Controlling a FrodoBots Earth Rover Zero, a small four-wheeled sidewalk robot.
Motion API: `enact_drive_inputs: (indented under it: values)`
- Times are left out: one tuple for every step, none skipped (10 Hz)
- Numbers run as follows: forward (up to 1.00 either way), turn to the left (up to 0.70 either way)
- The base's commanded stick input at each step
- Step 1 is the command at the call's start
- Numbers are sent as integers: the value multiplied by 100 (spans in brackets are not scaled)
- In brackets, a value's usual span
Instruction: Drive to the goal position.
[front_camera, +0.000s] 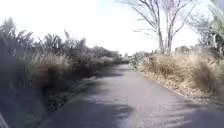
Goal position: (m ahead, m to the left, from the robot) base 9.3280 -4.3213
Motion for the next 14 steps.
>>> enact_drive_inputs:
  values:
    - [45,-27]
    - [45,-27]
    - [45,-27]
    - [45,-27]
    - [45,-27]
    - [45,-27]
    - [45,-27]
    - [45,-27]
    - [45,-27]
    - [45,-27]
    - [45,-27]
    - [45,0]
    - [45,0]
    - [45,0]
